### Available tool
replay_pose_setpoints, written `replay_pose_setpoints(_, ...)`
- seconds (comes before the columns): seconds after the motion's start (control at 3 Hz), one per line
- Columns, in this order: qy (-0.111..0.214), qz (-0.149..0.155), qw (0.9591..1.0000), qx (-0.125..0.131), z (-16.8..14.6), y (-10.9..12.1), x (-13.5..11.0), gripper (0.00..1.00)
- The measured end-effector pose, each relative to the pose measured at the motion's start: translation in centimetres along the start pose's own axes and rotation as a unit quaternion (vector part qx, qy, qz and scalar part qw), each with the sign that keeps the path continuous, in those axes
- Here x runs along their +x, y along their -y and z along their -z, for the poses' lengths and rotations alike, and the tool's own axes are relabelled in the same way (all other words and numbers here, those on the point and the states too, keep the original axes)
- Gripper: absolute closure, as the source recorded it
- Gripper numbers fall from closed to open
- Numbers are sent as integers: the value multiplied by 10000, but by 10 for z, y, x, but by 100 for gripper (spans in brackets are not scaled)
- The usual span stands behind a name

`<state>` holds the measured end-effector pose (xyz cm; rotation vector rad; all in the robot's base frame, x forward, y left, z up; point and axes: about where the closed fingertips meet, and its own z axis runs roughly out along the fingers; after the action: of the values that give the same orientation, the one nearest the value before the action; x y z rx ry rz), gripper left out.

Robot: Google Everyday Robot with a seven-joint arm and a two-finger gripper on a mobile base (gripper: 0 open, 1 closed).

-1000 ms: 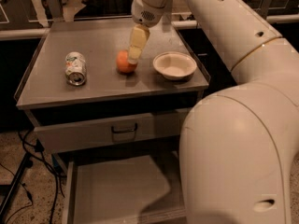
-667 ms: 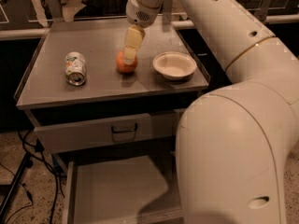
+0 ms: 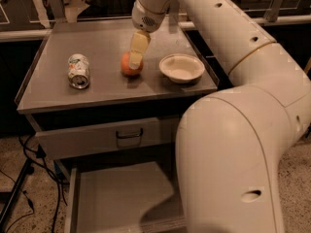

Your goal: Place orange into middle drawer

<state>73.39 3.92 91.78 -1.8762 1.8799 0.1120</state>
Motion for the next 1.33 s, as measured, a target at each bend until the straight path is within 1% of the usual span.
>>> replay_pose_setpoints(0.33, 23, -276, 9996, 15, -19, 22, 29, 0)
replay_pose_setpoints(0.67, 31, -295, 9996, 19, -21, 23, 31, 0)
replay_pose_setpoints(1.0, 46, -307, 9995, -52, -23, 21, 27, 0)
replay_pose_setpoints(1.33, 47, -305, 9995, -53, -23, 20, 27, 0)
